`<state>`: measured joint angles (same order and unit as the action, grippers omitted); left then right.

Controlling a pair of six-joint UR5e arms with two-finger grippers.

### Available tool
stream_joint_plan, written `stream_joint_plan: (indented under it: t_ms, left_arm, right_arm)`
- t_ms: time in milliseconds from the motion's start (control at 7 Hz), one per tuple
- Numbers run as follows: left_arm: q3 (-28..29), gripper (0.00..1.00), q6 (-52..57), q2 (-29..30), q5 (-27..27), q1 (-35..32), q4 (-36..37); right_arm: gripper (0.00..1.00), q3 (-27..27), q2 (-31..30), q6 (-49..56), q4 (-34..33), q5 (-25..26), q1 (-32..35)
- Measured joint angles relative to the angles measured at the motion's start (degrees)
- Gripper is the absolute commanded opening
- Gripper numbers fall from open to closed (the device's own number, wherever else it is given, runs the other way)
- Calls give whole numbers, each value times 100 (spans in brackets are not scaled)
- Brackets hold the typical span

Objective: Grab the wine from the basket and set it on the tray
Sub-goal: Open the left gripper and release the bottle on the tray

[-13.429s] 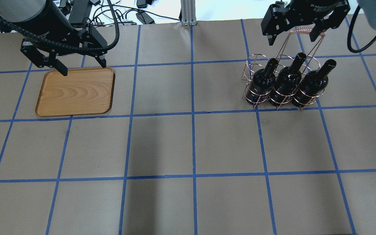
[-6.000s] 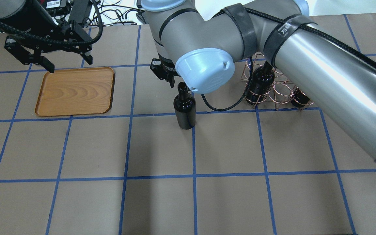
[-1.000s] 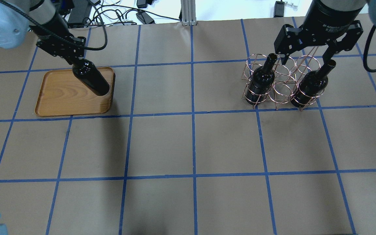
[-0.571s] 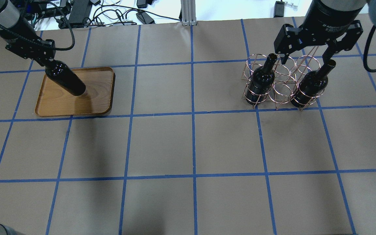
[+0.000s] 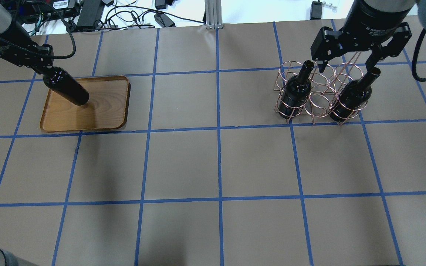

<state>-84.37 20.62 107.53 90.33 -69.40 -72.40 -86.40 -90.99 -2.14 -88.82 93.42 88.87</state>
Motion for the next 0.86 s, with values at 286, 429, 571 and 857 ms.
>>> stream_joint_plan:
  t_ms: [286, 429, 571, 857]
  left_arm:
    - [-30, 100, 5, 2, 11, 5, -15]
    - [-29, 100, 0, -15, 25, 5, -23]
    - [-9, 100, -17, -89, 32, -17, -55]
    - [102, 100, -72, -500, 31, -155, -439]
  right_arm:
    - [100, -1, -3, 1, 17, 1, -1]
    - [100, -2, -5, 3, 17, 1, -3]
    - [100, -2, -6, 3, 21, 1, -6]
    - [100, 0, -6, 4, 22, 1, -9]
